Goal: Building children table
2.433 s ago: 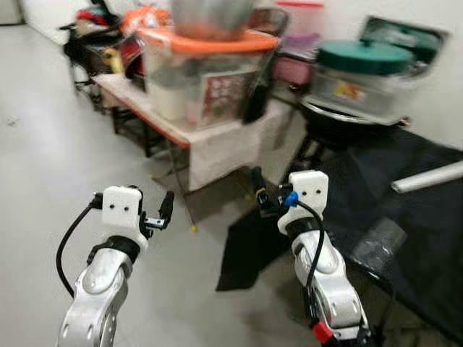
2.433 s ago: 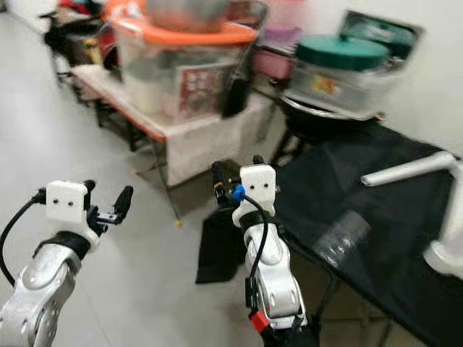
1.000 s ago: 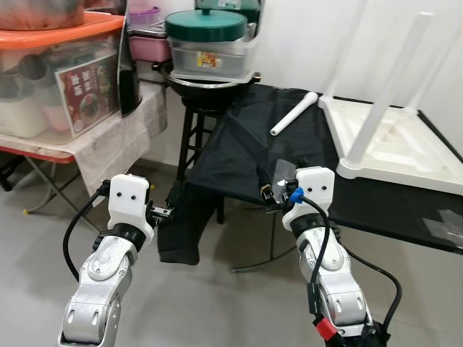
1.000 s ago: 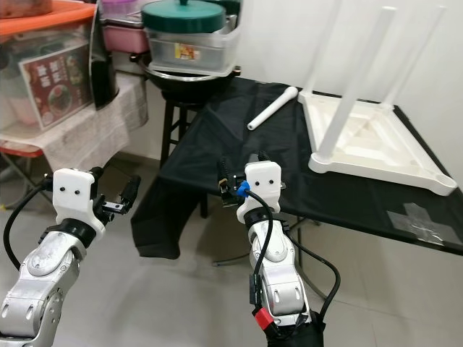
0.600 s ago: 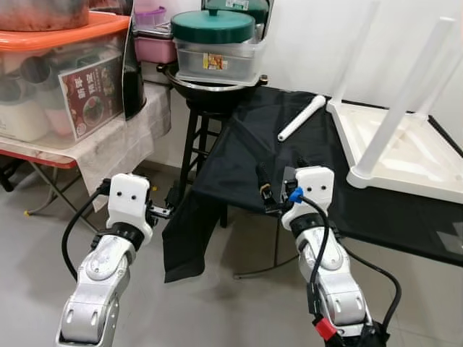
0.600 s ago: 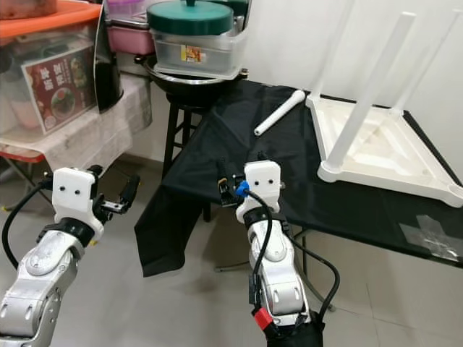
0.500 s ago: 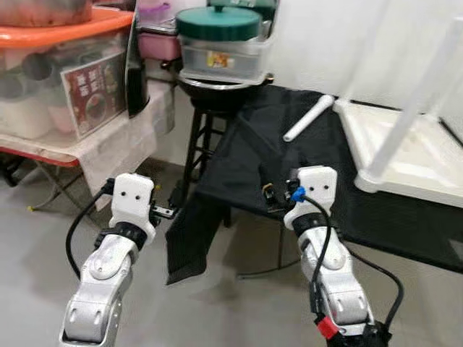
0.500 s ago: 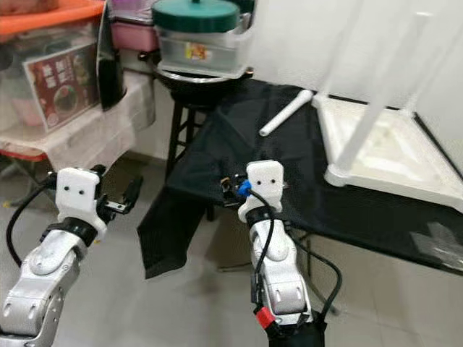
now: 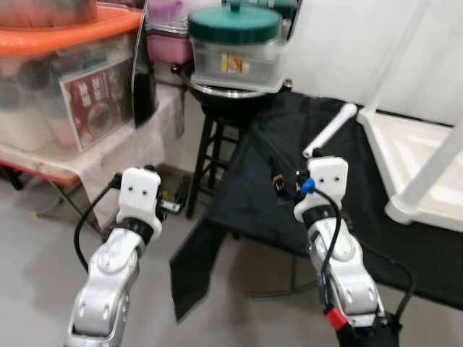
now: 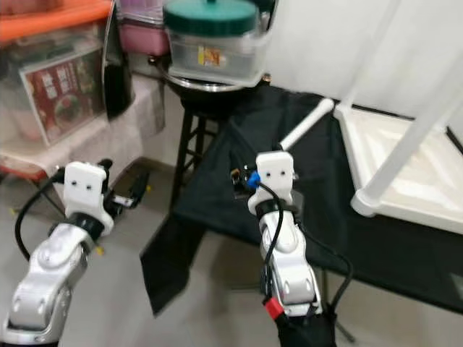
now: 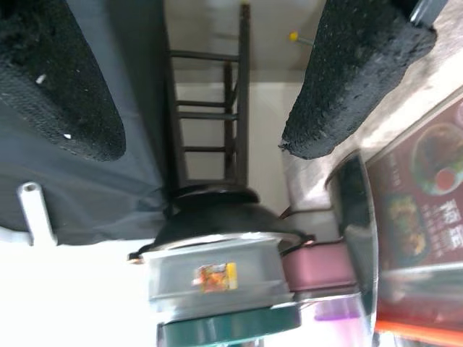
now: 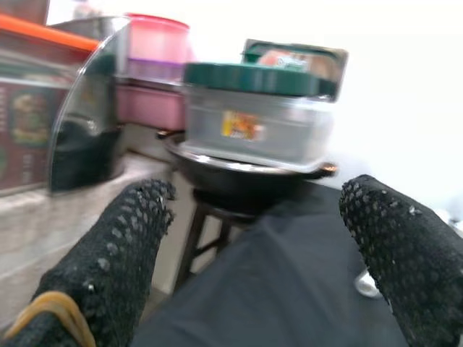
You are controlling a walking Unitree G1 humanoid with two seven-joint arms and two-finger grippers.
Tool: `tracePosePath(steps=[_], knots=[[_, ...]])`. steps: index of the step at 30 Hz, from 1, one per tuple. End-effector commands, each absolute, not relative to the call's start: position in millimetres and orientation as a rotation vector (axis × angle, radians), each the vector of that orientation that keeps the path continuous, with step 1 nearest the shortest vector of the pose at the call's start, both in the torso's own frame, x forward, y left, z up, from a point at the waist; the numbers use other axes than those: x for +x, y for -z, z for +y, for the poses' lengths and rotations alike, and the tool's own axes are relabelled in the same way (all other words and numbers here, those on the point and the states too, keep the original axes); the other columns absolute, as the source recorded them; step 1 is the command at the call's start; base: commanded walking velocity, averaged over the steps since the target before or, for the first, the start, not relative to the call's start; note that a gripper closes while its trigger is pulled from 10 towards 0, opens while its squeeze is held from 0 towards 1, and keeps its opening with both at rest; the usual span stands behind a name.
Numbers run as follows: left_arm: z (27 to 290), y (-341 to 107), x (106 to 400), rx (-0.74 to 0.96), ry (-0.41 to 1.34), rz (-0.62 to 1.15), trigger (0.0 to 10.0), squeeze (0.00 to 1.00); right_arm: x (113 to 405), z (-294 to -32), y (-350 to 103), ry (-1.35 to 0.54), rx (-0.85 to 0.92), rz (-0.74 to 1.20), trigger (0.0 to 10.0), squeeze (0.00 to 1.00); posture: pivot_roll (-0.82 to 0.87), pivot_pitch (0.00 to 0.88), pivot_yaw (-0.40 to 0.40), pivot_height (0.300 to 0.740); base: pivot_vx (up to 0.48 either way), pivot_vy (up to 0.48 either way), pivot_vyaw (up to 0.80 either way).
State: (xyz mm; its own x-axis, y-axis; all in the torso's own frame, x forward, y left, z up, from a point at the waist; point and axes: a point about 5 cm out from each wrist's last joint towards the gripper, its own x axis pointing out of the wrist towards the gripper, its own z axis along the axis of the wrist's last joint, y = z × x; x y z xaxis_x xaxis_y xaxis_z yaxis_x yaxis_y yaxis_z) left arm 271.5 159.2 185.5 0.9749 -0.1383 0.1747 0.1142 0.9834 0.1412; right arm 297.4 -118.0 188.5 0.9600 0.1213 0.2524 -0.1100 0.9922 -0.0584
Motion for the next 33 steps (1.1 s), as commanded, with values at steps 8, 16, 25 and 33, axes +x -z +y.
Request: tracePosePath(steps=[8, 16, 25, 33], knots=[[157.5, -183.6, 273.3, 0.128, 0.133, -0.178, 10.0, 0.00, 297.9, -124.7, -187.4, -0.099, -0.057, -0.253, 10.0, 0.00, 0.11, 0.000, -0.090, 0.740, 0.333, 0.000, 0.00], [159.1, -183.3, 273.4, 0.133, 0.131, -0.175, 10.0, 0.00, 298.3, -124.8, -188.2, -0.095, -0.055, -0.257, 10.0, 0.00, 0.11, 0.000, -0.090, 0.740, 0.334, 0.000, 0.00], [160.5, -183.1, 273.6, 0.128, 0.118, -0.173, 10.0, 0.00, 300.9, -125.6, -190.6, -0.090, -0.059, -0.263, 10.0, 0.00, 0.11, 0.000, -0.092, 0.740, 0.329, 0.000, 0.00], [160.2, -182.6, 273.1, 0.103, 0.119, -0.169, 10.0, 0.00, 302.6, -126.7, -191.9, -0.086, -0.059, -0.264, 10.0, 0.00, 0.11, 0.000, -0.094, 0.740, 0.097, 0.000, 0.00]])
